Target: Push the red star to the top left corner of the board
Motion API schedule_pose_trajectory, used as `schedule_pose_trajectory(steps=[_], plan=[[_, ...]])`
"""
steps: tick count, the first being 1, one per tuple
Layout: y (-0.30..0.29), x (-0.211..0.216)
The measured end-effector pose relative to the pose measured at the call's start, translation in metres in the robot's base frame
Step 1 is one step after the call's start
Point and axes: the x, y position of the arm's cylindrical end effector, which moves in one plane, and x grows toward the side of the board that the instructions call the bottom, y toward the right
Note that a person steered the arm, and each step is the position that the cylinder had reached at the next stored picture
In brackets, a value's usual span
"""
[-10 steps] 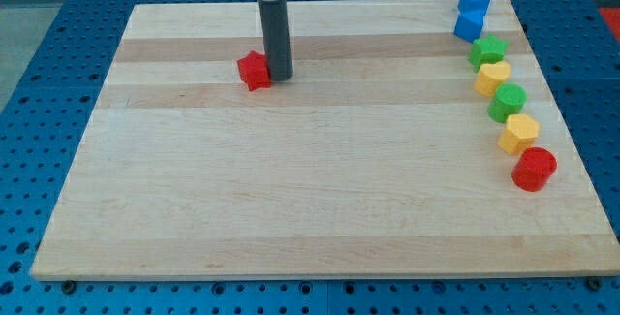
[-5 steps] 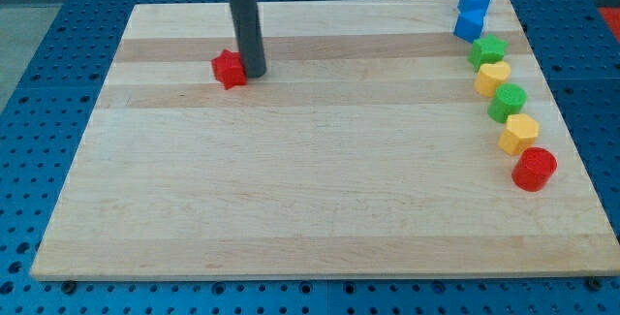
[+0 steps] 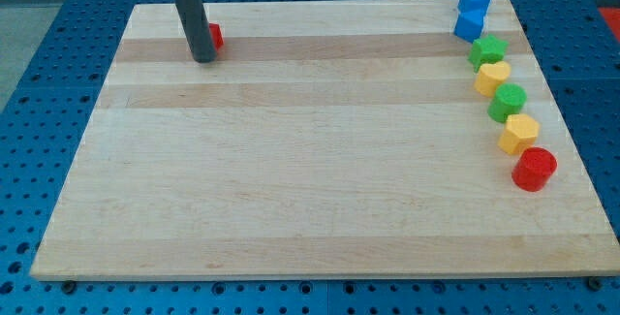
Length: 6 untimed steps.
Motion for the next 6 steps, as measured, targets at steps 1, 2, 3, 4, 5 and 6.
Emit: schedule_pose_trajectory(steps=[1, 2, 3, 4, 5, 6], plan=[[0.031, 0.002], [0.018, -0.009], [-0.01, -0.02], [-0.017, -0.042], [-0.031, -0.052], [-0.052, -0.052]])
